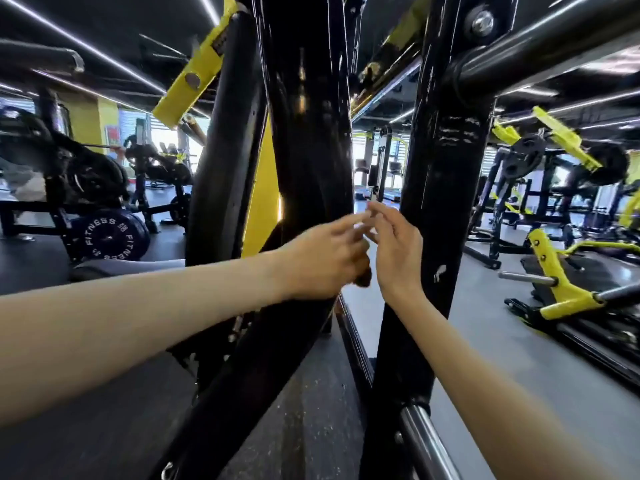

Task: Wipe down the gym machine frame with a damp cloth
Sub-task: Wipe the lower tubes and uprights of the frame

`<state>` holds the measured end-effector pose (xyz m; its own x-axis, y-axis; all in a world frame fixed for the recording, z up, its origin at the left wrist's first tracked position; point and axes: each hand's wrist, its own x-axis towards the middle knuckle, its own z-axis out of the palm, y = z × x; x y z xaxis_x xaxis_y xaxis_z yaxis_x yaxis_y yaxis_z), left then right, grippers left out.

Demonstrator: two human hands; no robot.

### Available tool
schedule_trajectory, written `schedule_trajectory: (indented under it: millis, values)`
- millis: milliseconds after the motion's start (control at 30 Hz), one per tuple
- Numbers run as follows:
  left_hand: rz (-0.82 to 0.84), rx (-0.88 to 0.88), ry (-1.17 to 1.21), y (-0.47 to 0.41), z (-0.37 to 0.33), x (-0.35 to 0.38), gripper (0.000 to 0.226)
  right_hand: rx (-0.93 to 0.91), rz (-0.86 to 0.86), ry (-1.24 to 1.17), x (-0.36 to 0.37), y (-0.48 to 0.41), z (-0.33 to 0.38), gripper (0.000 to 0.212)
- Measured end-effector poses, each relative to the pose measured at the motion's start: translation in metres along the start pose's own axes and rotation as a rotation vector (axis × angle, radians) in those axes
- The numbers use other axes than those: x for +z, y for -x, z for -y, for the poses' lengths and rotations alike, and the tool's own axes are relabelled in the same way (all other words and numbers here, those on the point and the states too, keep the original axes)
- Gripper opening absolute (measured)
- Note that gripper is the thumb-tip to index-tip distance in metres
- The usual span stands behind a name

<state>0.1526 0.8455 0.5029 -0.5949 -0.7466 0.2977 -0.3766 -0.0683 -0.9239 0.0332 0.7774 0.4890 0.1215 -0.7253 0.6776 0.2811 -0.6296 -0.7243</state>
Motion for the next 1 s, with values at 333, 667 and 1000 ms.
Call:
schedule_trajectory:
  millis: [333, 667, 1000]
  values:
    - [0.438, 0.230, 0.002, 0.008, -0.074, -0.011, 0.047, 0.078, 0.082, -0.001, -0.002, 0.026, -0.014, 0.047]
    - [-0.213, -0.319, 0.207, -0.009, 0.008, 0.002, 0.042, 0.142, 0.096, -0.109, 0.014, 0.016, -0.022, 0.057]
    - [-0.399, -0.236, 0.677, 0.054, -0.001, 0.006, 0.042, 0.208, 0.257, 0.150, 0.010, 0.013, -0.011, 0.045]
